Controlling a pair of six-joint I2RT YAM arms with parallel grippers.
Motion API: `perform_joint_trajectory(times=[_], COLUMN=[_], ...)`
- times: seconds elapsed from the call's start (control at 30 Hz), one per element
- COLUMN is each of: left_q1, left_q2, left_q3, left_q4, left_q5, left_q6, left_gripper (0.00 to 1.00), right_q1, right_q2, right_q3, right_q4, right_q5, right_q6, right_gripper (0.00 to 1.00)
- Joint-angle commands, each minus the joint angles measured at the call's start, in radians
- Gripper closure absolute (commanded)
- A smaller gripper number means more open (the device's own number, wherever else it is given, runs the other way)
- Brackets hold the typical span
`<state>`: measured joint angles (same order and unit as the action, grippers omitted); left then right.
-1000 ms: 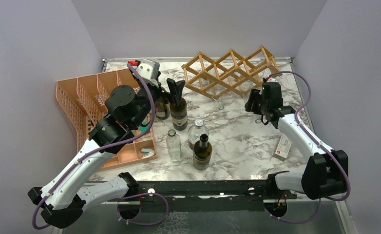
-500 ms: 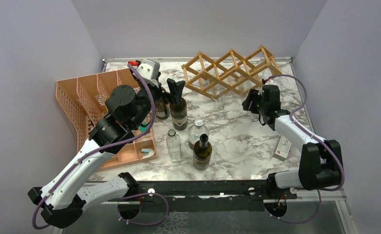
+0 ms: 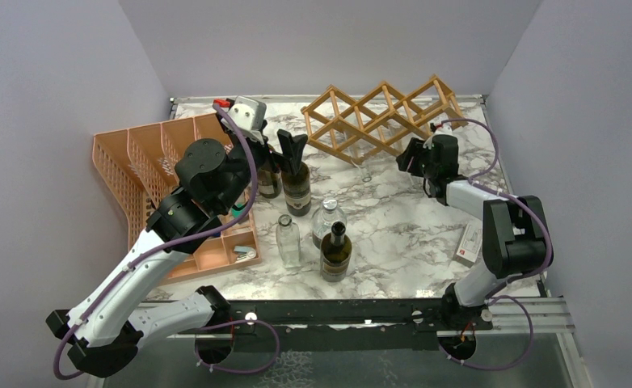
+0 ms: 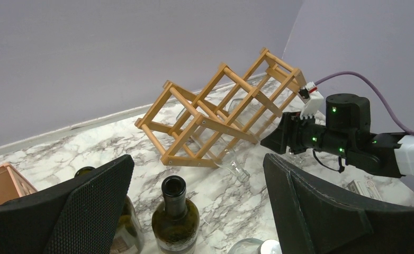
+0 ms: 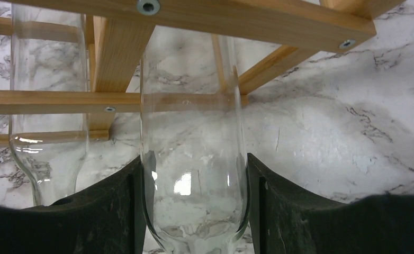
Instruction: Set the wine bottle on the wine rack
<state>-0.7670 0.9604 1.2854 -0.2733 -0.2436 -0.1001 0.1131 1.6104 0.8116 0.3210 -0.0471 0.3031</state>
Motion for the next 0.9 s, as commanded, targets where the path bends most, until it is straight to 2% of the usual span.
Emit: perform_joint_trajectory(times=[0.0, 0.13, 0.37, 0.53, 0.67, 0.7, 0.73, 0.8, 0.87], left_q1=[0.0, 0.0, 0.0, 0.0, 0.0, 0.0, 0.0, 0.001, 0.0], left_q2=[-0.01, -0.011, -0.008, -0.01, -0.013, -0.014, -0.014, -0.016, -0.019], left_q3=[0.034, 0.035, 0.036, 0.035, 0.032, 0.03, 0.029, 0.029, 0.028], left_q4=[-0.003, -0.006, -0.01, -0.013, -0.014, -0.015, -0.015, -0.016, -0.015], left_q5=[0.021, 0.021, 0.021, 0.021, 0.021, 0.021, 0.021, 0.019, 0.018], left_q6=[-0.019, -0.021, -0.022, -0.021, -0.024, -0.024, -0.024, -0.025, -0.025], left_gripper=[0.01, 0.01, 0.01, 0.01, 0.01, 0.01, 0.01, 0.01, 0.01], right_q1=[-0.017, -0.02, -0.021, -0.021, -0.021, -0.022, -0.021, -0.021, -0.021], right_q2=[0.036, 0.076, 0.119, 0.13, 0.129, 0.125, 0.12, 0.106, 0.085], right_q3=[0.07, 0.104, 0.135, 0.144, 0.149, 0.147, 0.143, 0.133, 0.118], right_q4=[0.13, 0.125, 0.123, 0.128, 0.125, 0.127, 0.129, 0.131, 0.138], right_q5=[-0.056, -0.046, -0.02, -0.017, -0.014, -0.016, -0.016, -0.01, -0.007], right_q6=[-0.037, -0.047, -0.056, -0.078, -0.077, -0.077, -0.076, -0.073, -0.071], right_gripper=[0.99, 0.93, 0.7, 0.45, 0.31, 0.19, 0.12, 0.06, 0.03])
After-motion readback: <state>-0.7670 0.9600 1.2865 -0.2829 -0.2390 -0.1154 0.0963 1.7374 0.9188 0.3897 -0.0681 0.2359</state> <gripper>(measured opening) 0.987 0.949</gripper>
